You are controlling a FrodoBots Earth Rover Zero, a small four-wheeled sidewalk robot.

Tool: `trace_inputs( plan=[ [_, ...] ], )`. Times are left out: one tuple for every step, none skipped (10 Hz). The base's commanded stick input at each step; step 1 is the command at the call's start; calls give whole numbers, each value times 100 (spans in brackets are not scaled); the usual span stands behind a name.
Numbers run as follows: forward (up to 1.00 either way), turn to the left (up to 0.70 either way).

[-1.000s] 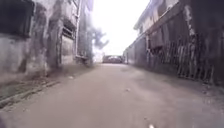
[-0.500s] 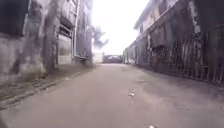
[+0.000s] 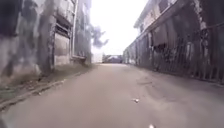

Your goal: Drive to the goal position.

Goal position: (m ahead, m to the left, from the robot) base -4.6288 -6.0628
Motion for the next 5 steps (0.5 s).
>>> trace_inputs(
  plan=[
    [50, 0],
    [50, 0],
    [50, 0],
    [50, 0],
    [50, 0]
  ],
)
